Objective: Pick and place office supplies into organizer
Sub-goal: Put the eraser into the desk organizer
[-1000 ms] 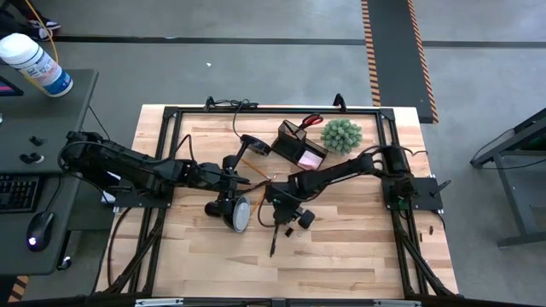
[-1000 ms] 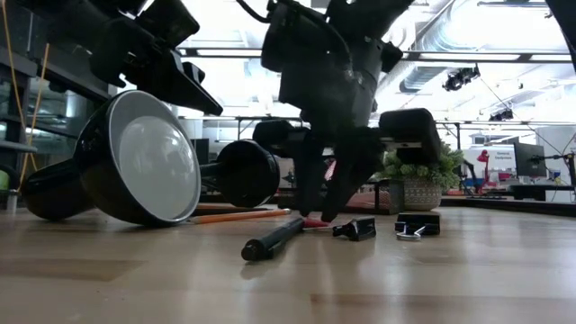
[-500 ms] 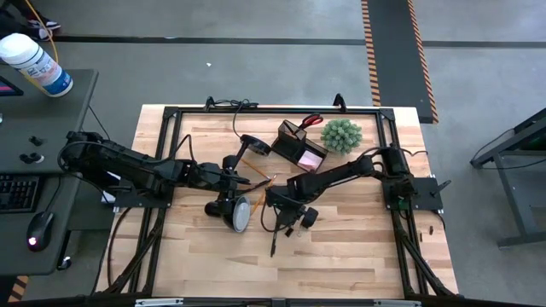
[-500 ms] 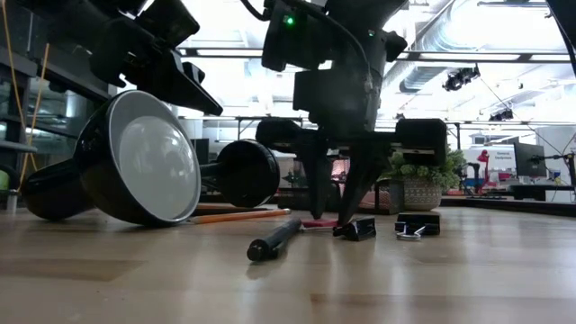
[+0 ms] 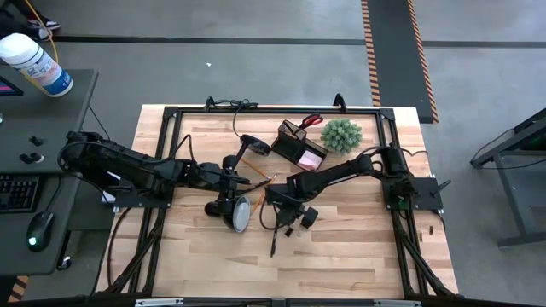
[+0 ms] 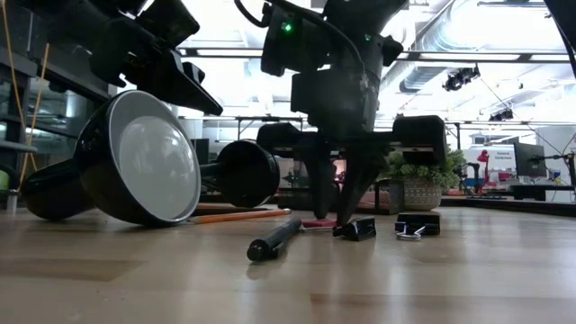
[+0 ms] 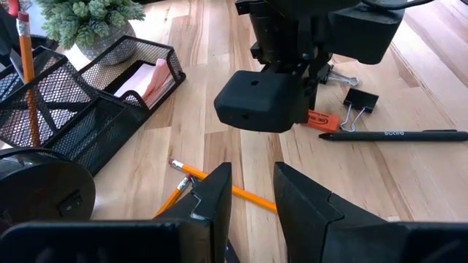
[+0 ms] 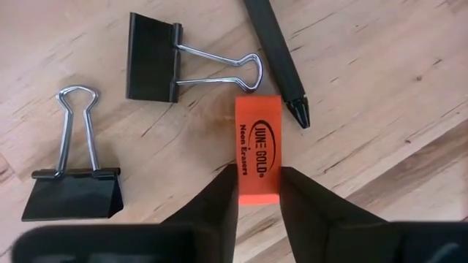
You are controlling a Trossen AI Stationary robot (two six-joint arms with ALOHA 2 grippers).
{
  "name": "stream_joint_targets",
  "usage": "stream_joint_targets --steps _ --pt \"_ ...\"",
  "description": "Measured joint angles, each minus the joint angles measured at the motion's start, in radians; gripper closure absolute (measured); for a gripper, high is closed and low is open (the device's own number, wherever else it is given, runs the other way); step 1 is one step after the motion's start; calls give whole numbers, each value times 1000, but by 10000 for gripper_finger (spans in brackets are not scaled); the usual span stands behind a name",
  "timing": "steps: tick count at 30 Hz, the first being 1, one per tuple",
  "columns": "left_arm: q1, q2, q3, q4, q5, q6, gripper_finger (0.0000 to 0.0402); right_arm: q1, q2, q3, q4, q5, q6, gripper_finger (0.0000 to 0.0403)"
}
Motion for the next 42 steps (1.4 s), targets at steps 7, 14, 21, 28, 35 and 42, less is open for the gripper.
stream_joint_targets --steps 7,14,21,28,35,42 --pt "0 0 0 0 0 0 309 1 1 -1 -2 15 16 345" --pt "0 0 0 -1 0 1 309 3 2 56 -98 71 41 331" --pt "0 0 0 -5 0 2 309 -1 6 152 -226 176 48 339" --pt "0 0 0 -15 0 13 309 -12 3 208 -362 324 63 338" --pt "0 0 0 -14 0 16 309 -86 2 279 -489 472 134 342" --pt "0 0 0 -14 0 16 309 -155 -1 362 -505 622 156 342"
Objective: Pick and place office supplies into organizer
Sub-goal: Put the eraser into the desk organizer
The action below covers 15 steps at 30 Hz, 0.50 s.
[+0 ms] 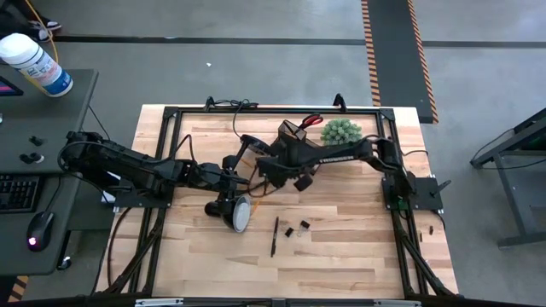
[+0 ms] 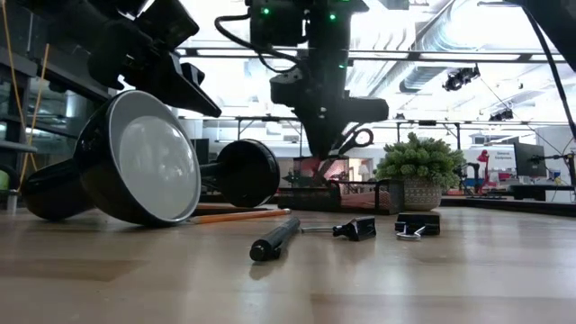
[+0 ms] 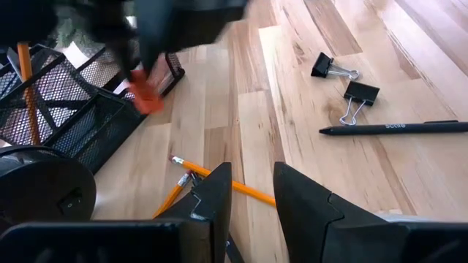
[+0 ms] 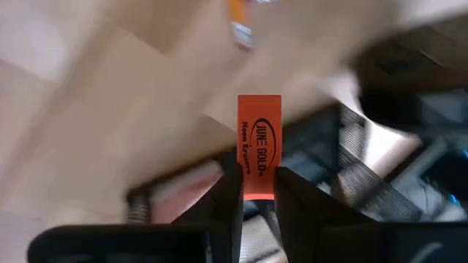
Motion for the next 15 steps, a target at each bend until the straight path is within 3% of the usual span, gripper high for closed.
stream_joint_targets --steps 6,15 --pt "0 0 0 0 0 1 309 -60 0 18 34 10 163 344" --pt "0 0 0 0 0 3 309 -150 0 18 44 -17 556 344"
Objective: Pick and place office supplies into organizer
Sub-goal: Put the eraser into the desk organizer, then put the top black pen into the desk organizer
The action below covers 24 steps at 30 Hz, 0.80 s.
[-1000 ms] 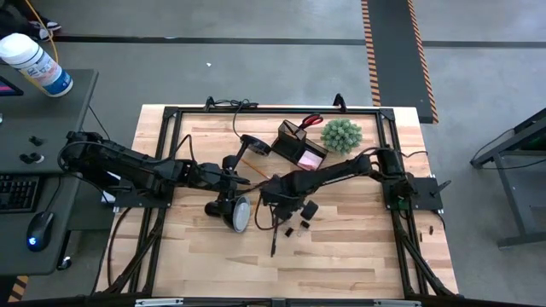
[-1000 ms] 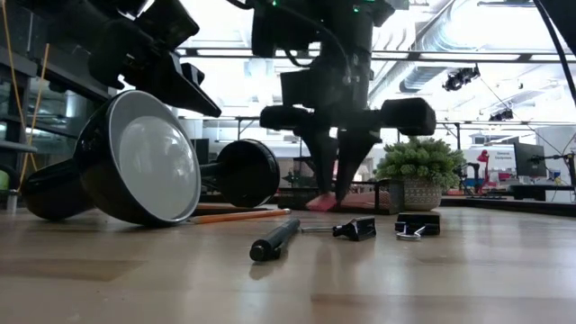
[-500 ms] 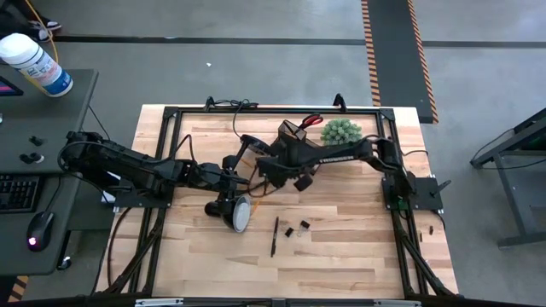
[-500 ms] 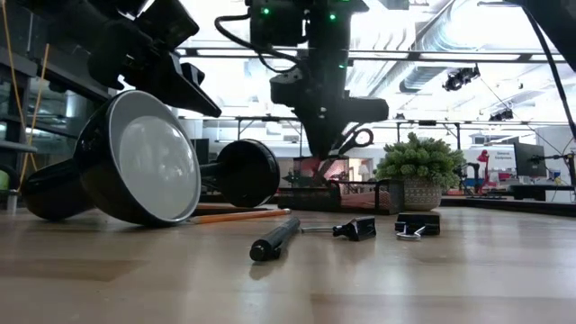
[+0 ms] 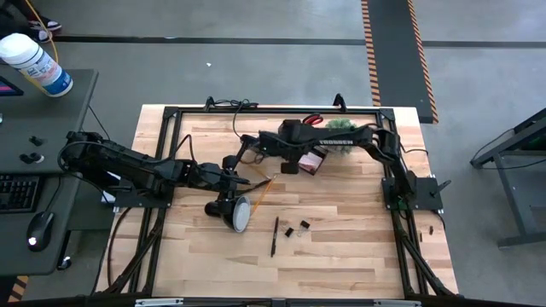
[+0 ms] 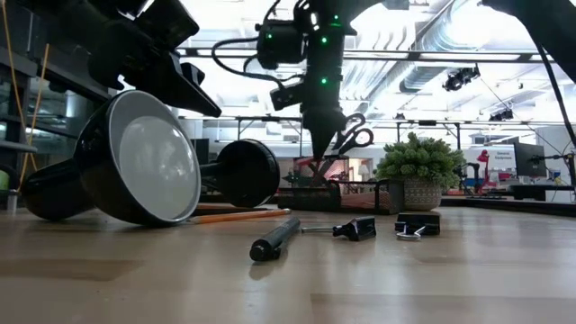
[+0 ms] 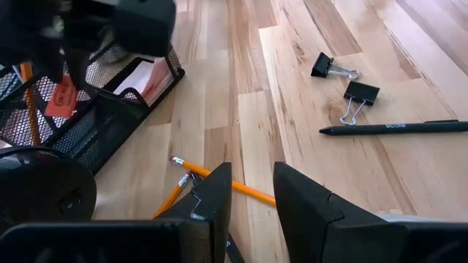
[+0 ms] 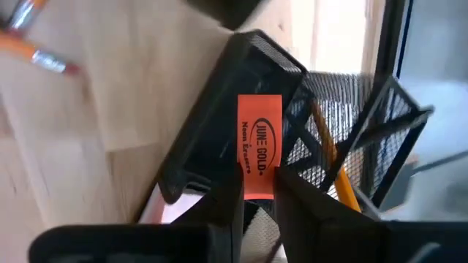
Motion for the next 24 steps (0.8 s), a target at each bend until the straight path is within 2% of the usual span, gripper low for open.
stream_joint_targets --steps 7,17,24 --pt "0 0 0 1 0 0 309 -16 0 0 46 -70 92 335" --pt "0 0 0 2 0 -1 309 -20 30 1 33 19 191 296" --pt "0 0 0 2 0 -2 309 -18 49 0 20 27 208 289"
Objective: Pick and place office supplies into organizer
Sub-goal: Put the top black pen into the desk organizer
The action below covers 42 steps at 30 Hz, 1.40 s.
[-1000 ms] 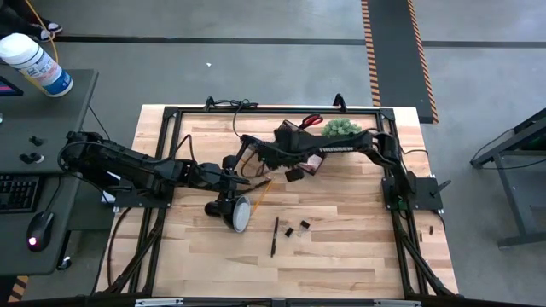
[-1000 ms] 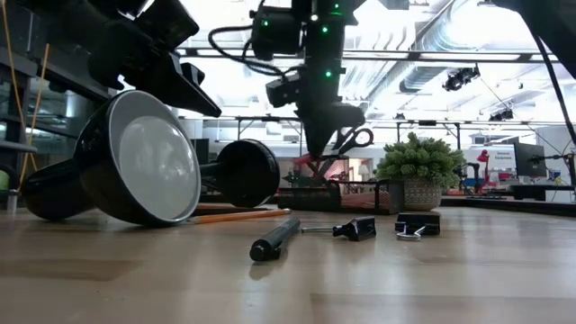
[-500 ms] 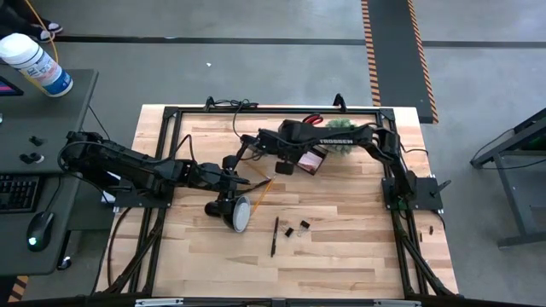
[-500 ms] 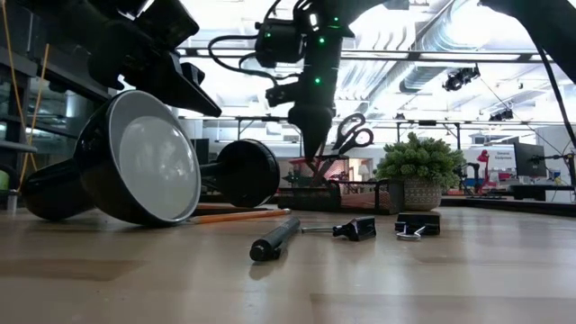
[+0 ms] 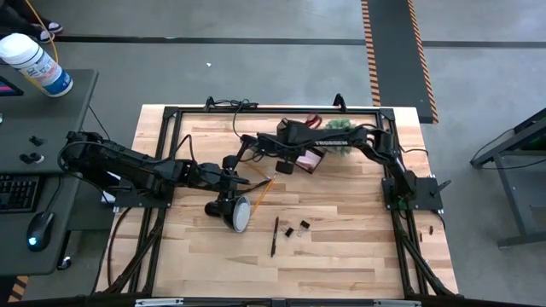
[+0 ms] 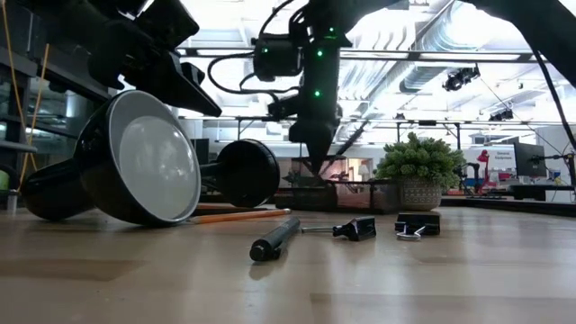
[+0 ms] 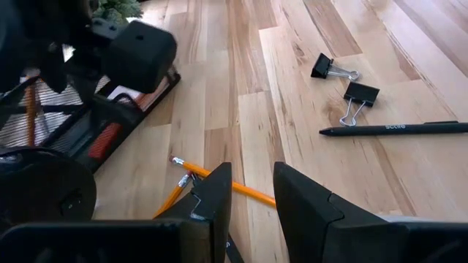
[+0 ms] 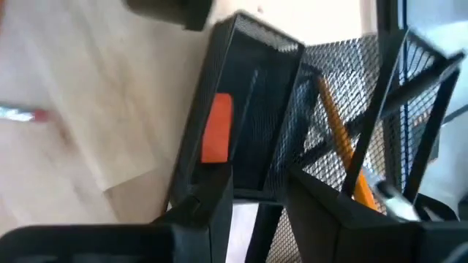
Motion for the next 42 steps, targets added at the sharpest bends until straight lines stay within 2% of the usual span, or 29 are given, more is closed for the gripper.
stream_joint_targets --steps 4,10,14,21,25,30,42 --pt "0 0 0 0 0 0 309 11 -2 -1 0 36 11 289" --pt "0 0 0 -1 0 0 309 36 -4 -1 -3 20 15 289" --pt "0 0 0 -1 0 0 309 54 -9 -1 -10 48 22 289" --pt "0 0 0 0 0 1 309 82 -50 -1 -19 116 24 289" --pt "0 0 0 -3 0 0 309 97 -83 -1 -64 119 61 289" --pt "0 0 0 -2 0 0 309 137 -128 0 -165 152 153 289" --pt "0 0 0 17 46 28 309 354 -206 0 -405 357 524 289"
